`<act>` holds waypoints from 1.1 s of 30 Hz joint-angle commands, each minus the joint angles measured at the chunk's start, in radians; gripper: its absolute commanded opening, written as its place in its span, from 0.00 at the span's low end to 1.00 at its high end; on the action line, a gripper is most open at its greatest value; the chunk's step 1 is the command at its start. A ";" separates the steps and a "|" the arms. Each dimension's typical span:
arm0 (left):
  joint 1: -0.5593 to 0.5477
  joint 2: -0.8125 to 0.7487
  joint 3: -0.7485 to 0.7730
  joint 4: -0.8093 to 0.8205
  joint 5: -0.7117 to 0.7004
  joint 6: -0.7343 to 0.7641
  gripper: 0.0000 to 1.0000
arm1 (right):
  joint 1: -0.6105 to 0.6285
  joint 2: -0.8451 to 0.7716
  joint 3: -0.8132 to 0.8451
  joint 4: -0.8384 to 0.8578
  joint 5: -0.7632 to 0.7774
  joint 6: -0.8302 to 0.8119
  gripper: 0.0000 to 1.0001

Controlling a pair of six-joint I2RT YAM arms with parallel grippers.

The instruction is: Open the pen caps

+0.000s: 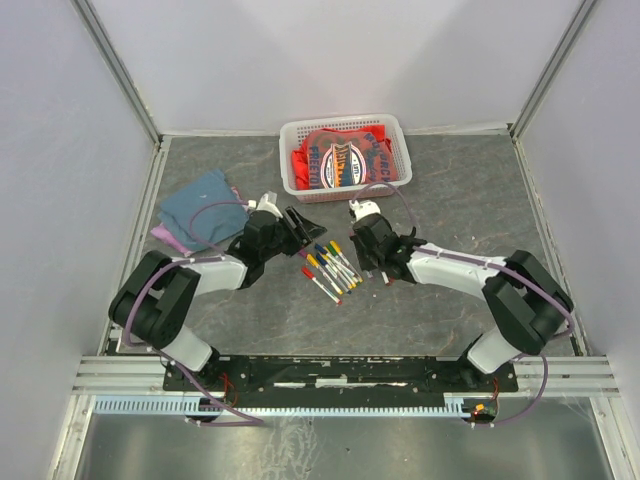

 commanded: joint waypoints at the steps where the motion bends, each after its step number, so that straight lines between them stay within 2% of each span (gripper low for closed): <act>1: -0.029 0.047 0.047 0.116 0.071 -0.052 0.69 | 0.008 -0.075 -0.013 0.052 0.009 -0.005 0.01; 23: -0.094 0.175 0.124 0.180 0.090 -0.108 0.67 | 0.087 -0.129 -0.006 0.061 -0.017 0.012 0.01; 33: -0.096 0.190 0.132 0.212 0.111 -0.127 0.59 | 0.116 -0.111 0.020 0.060 -0.015 0.011 0.01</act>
